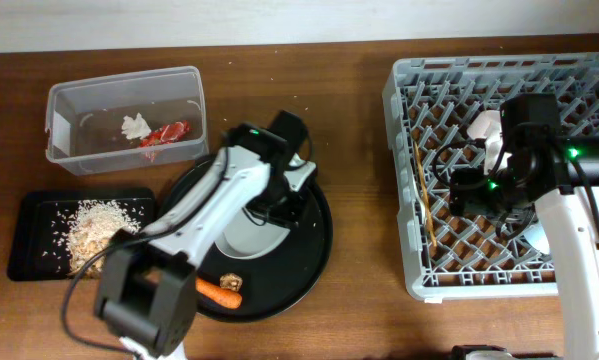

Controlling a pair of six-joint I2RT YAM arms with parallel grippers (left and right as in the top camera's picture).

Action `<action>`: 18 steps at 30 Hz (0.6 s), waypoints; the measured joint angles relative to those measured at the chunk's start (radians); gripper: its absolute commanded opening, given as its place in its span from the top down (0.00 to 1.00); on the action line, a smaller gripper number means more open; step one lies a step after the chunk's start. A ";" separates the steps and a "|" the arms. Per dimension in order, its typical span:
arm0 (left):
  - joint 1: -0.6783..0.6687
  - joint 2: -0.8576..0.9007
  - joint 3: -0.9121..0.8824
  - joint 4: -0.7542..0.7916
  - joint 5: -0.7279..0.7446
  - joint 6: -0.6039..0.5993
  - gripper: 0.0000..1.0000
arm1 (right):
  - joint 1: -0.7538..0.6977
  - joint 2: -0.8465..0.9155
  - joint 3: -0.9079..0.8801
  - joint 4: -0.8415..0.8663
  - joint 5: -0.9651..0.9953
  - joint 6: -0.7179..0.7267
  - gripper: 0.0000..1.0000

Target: Sort waste into correct bins and load items into the dishwasher rack

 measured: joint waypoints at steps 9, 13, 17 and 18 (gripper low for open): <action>0.158 -0.040 0.265 -0.233 -0.108 -0.057 0.13 | 0.000 0.000 0.000 0.003 -0.080 -0.031 0.08; 0.479 -0.250 0.292 -0.317 -0.146 -0.076 0.01 | 0.180 0.005 -0.002 0.121 -0.212 -0.055 0.08; 0.708 -0.246 0.219 -0.323 -0.161 -0.077 0.01 | 0.552 0.227 0.000 0.316 -0.245 0.051 0.09; 0.727 -0.243 0.185 -0.308 -0.161 -0.077 0.01 | 0.598 0.289 0.000 0.350 -0.249 0.078 0.11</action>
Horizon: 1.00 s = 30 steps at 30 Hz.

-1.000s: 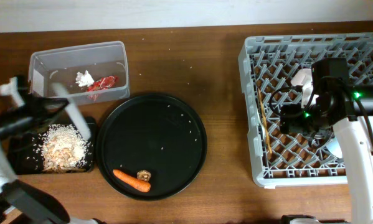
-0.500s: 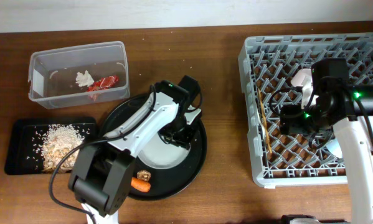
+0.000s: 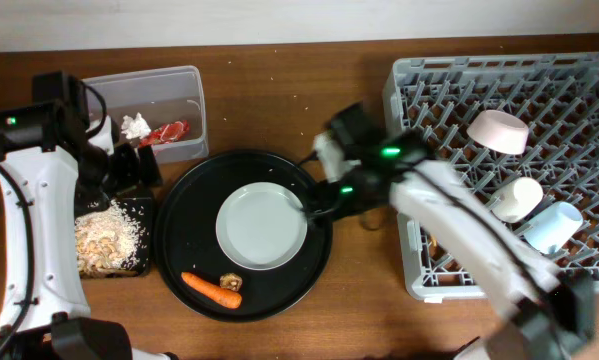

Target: Sort waste into correct bins and load items into the dishwasher rack

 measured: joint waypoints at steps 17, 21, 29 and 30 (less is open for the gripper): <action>0.018 0.002 -0.085 0.045 0.000 0.000 0.01 | -0.242 0.014 0.468 -0.222 0.620 0.114 0.96; 0.018 0.002 -0.085 0.046 0.000 0.000 0.01 | -0.477 0.051 0.464 -0.205 1.118 0.234 0.96; 0.018 0.002 -0.085 0.046 0.000 0.000 0.01 | -0.487 0.356 0.460 -0.189 1.185 0.288 0.96; 0.018 0.002 -0.085 0.046 0.000 0.000 0.01 | -0.471 0.396 0.460 -0.206 1.152 0.288 0.96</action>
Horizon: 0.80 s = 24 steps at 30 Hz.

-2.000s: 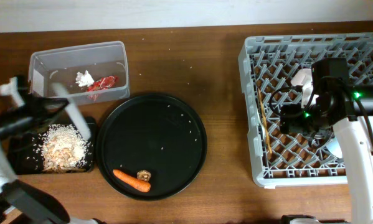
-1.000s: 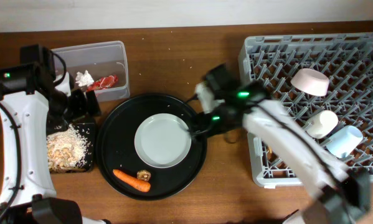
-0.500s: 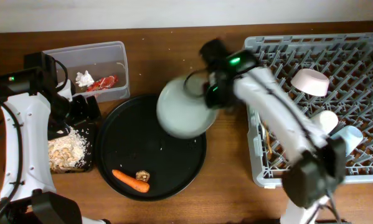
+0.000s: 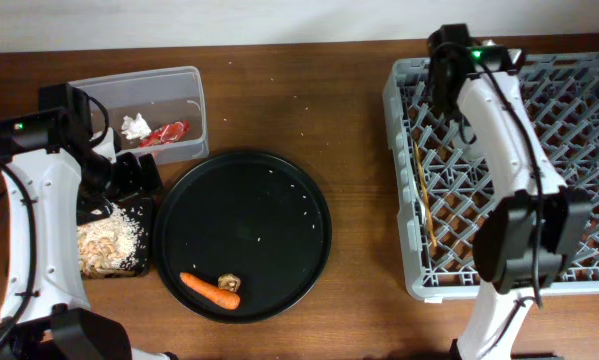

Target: Sort waste into correct bins and load items into the dishwasher rack

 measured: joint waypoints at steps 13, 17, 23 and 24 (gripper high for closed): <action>0.000 0.000 0.000 0.000 0.003 0.000 0.01 | 0.093 -0.393 -0.008 -0.152 -0.438 0.007 0.01; -0.053 -0.001 -0.020 -0.007 0.034 -0.016 0.01 | -0.092 -0.505 -0.006 -0.275 -0.789 -0.229 0.01; -0.330 -0.004 -0.457 0.156 0.071 -0.446 0.01 | -0.117 -0.494 -0.023 -0.285 -0.842 -0.288 0.01; -0.331 -0.003 -0.548 0.275 0.071 -0.530 0.01 | -0.117 -0.492 -0.025 -0.285 -0.845 -0.288 0.02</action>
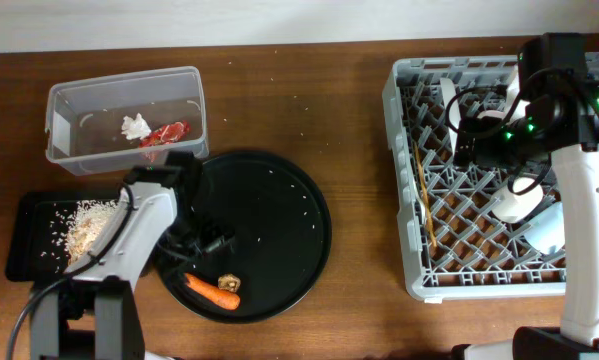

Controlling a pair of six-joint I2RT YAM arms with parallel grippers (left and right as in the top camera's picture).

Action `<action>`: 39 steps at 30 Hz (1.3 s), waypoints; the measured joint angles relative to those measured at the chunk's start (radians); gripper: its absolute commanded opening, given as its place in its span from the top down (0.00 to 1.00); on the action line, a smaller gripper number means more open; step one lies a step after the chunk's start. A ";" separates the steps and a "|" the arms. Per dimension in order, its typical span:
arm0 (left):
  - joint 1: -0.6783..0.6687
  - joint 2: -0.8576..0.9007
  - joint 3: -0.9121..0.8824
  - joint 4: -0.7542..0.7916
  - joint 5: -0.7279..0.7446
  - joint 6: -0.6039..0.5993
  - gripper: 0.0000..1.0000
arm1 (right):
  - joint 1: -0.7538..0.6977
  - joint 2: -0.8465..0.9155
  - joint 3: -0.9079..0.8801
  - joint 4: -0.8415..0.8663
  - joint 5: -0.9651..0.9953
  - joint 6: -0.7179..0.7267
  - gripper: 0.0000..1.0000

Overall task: Sort waste into correct bins and load items into the dishwasher rack
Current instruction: 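Grasp the carrot with the left gripper and drop it on the black tray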

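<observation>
An orange carrot (214, 291) and a small brown scrap (230, 284) lie at the near edge of the round black tray (279, 220). My left gripper (207, 240) hangs over the tray's left side, just above the carrot; its jaws are too dark to read. My right gripper (467, 140) is low over the grey dishwasher rack (409, 90), beside a white plate edge (447, 105) standing upright. A white cup (516, 202), a pale blue cup (549, 226) and chopsticks (426, 200) lie in the rack.
A clear bin (69, 100) at the back left holds crumpled tissue (134, 127) and a red wrapper (167, 133). A black rectangular tray (29, 215) with food scraps (87, 225) sits at the left, next to the round tray.
My left arm has moved from the scrap tray to over the round tray, near the carrot. My right arm has moved from the rack's far-left corner to its middle. A plate edge and cups now show in the rack.
First my left gripper was on a white plate on the round tray, and my right was inside the rack. Then the left was by the bin and the right at the plate's edge. Later the plate was off the tray. Now the left is near the carrot.
</observation>
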 measured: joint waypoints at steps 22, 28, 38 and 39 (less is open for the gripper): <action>0.003 -0.031 -0.214 0.426 0.018 -0.026 0.94 | 0.000 0.001 -0.003 -0.001 0.000 -0.003 0.01; 0.333 -0.181 -0.034 0.401 -0.112 0.099 0.91 | 0.000 0.001 -0.003 -0.001 0.000 -0.003 0.01; 0.602 0.056 -0.034 0.434 -0.352 0.098 0.27 | 0.000 0.002 -0.003 -0.001 0.000 -0.003 0.01; 0.602 0.056 -0.034 0.433 -0.352 0.098 0.24 | 0.000 0.002 -0.003 -0.001 0.000 -0.003 0.01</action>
